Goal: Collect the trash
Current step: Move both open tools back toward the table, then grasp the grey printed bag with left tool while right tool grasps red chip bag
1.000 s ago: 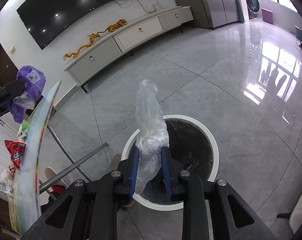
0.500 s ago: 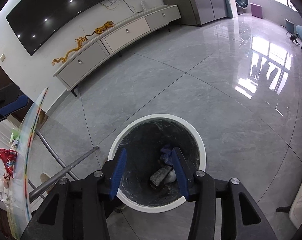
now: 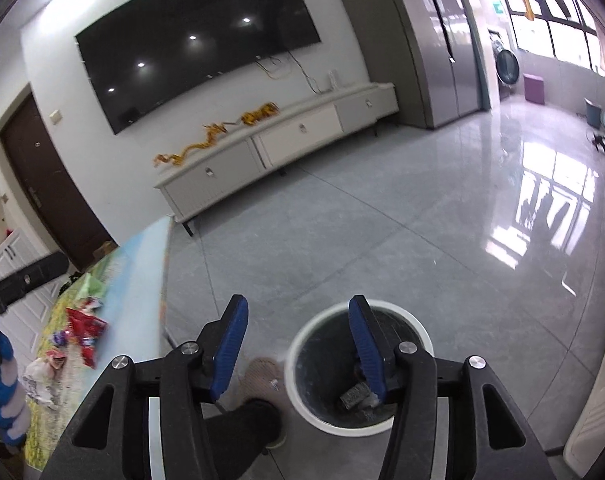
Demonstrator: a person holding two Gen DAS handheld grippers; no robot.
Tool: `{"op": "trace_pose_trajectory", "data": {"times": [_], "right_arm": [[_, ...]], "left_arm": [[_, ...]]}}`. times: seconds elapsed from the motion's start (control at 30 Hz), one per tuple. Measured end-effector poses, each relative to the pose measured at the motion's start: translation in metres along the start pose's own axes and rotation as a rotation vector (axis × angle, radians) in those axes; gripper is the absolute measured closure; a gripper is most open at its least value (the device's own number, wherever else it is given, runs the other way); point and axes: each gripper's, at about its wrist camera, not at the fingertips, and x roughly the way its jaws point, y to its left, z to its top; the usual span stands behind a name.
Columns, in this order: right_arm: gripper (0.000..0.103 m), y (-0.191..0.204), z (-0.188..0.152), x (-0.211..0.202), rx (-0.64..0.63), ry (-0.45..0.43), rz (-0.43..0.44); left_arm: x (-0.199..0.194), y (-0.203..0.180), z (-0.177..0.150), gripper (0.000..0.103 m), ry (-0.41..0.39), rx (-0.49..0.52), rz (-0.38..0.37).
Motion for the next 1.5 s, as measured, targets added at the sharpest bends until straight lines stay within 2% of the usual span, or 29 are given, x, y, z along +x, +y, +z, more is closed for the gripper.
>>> {"op": "trace_pose_trajectory", "data": {"times": [0.2, 0.43, 0.77, 0.93, 1.07, 1.5], "right_arm": [[0.049, 0.063, 0.015, -0.028, -0.09, -0.06, 0.069], [0.048, 0.127, 0.023, -0.042, -0.187, -0.088, 0.131], [0.047, 0.186, 0.018, -0.035, -0.285, -0.074, 0.178], [0.044, 0.201, 0.014, -0.023, -0.314, -0.043, 0.188], [0.044, 0.21, 0.007, -0.007, -0.328, 0.002, 0.198], [0.042, 0.252, -0.019, 0.056, -0.389, 0.165, 0.245]], "left_arm": [[-0.07, 0.055, -0.027, 0.035, -0.092, -0.043, 0.133], [-0.135, 0.13, -0.067, 0.034, -0.159, -0.174, 0.298], [-0.181, 0.206, -0.144, 0.03, -0.147, -0.395, 0.478], [-0.178, 0.232, -0.173, 0.03, -0.108, -0.482, 0.489], [-0.159, 0.25, -0.197, 0.03, -0.041, -0.529, 0.452], [-0.108, 0.265, -0.221, 0.03, 0.084, -0.576, 0.363]]}}
